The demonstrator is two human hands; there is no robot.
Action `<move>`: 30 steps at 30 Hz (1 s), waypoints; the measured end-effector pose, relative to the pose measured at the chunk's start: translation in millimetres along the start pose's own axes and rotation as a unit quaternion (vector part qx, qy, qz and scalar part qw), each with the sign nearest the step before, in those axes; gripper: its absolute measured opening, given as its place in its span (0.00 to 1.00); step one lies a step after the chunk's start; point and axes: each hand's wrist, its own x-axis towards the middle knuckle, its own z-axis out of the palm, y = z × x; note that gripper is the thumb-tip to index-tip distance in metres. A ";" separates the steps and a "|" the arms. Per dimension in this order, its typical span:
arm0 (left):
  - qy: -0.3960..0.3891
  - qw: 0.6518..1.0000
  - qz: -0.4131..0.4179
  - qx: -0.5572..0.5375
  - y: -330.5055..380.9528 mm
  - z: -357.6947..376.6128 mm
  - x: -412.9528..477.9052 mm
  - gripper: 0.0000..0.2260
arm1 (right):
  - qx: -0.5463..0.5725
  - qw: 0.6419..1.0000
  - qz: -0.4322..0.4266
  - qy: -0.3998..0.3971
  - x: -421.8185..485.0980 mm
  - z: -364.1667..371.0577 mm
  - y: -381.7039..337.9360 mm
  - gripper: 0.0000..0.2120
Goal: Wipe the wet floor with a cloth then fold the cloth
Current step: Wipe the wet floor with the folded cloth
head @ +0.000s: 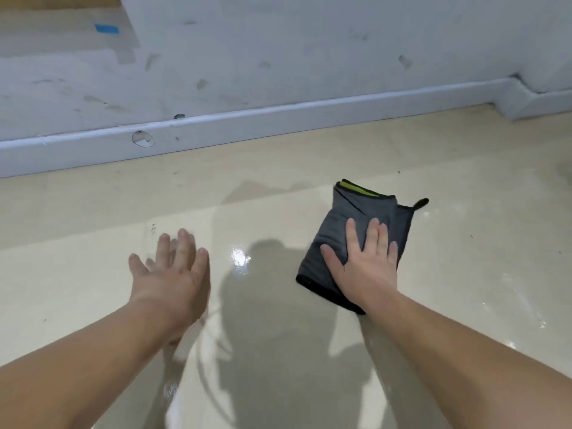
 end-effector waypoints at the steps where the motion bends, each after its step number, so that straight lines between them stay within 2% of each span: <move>1: 0.003 1.000 0.022 -0.022 13.4 -6.1 4.8 0.49 | 0.010 1.000 0.002 0.017 -11.0 7.1 -1.5 0.42; 4: -0.007 0.996 0.064 -0.058 44.4 -27.6 16.7 0.62 | 0.003 0.999 -0.015 0.045 -49.8 30.0 -6.3 0.42; 8: -0.059 0.998 0.018 -0.031 61.3 -38.0 28.9 0.74 | -0.004 0.992 -0.105 0.072 -91.3 57.9 -1.1 0.41; 12: -0.037 0.996 0.038 -0.074 51.2 -15.0 30.8 0.74 | -0.034 0.978 -0.187 0.090 -85.3 60.5 6.3 0.41; 16: -0.014 0.993 0.072 -0.097 36.4 -8.0 23.3 0.70 | -0.040 0.966 -0.249 0.054 -36.0 35.5 -5.0 0.42; 26: 0.003 0.990 0.071 -0.119 32.8 -4.4 32.1 0.71 | -0.042 0.972 -0.232 0.004 114.1 -34.2 -88.0 0.43; 30: 0.008 0.988 0.065 -0.140 30.7 -2.5 30.9 0.71 | -0.019 0.988 -0.151 0.021 148.2 -48.5 -69.0 0.42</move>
